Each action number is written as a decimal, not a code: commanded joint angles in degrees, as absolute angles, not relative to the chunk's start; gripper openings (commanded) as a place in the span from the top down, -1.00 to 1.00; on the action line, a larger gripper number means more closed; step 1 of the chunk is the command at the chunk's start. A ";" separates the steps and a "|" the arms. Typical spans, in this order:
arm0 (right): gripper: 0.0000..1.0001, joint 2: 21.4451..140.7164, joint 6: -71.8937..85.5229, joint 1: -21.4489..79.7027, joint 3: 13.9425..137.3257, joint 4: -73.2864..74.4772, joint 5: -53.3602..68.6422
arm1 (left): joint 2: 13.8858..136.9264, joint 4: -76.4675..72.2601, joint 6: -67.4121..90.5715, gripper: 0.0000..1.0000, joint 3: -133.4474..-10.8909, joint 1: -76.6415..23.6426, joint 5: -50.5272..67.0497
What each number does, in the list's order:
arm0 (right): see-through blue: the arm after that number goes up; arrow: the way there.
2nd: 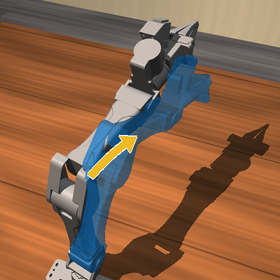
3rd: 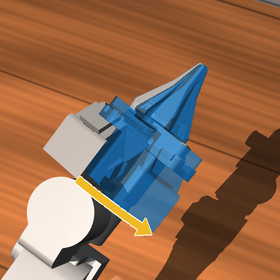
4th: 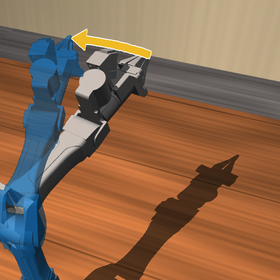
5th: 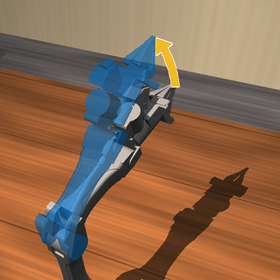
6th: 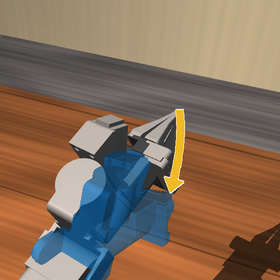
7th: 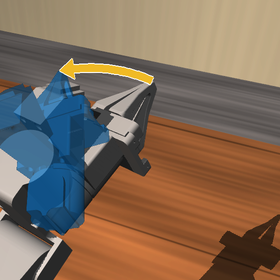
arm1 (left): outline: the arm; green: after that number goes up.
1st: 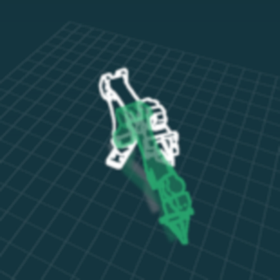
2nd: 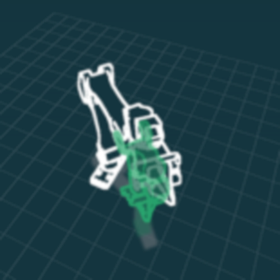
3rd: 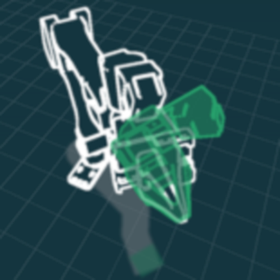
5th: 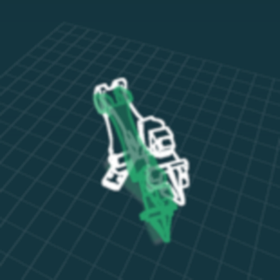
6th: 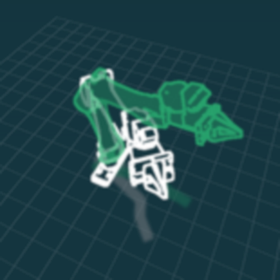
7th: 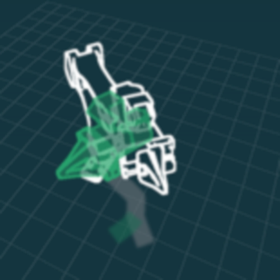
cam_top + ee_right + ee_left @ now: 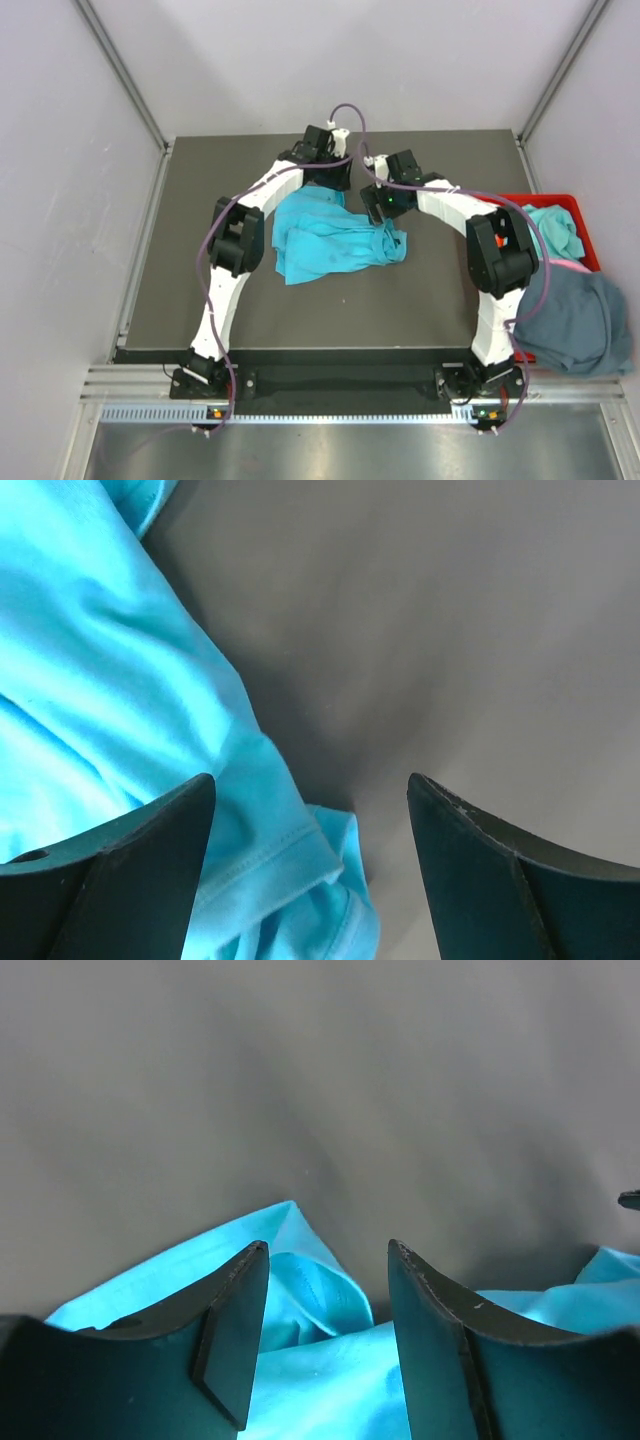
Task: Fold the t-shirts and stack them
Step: Flatten the tshirt out
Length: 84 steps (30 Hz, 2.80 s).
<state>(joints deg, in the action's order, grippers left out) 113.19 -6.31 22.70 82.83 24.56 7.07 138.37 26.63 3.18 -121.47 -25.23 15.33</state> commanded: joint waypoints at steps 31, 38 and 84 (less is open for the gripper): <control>-0.56 108.72 -6.68 20.57 81.83 22.41 8.17 | 140.89 25.84 4.39 0.11 -123.57 -23.64 15.73; -0.55 109.42 -6.33 20.30 82.09 22.50 8.53 | 140.63 25.75 4.57 0.39 -123.40 -23.56 16.08; -0.52 119.24 -2.47 18.02 92.89 26.80 13.52 | 95.62 23.03 1.32 1.00 -95.10 -4.57 15.64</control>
<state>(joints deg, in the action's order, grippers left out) 113.10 -4.84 19.51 88.66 24.51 9.54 96.60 24.21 2.57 -98.06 -4.80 15.33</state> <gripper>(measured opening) 0.763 0.012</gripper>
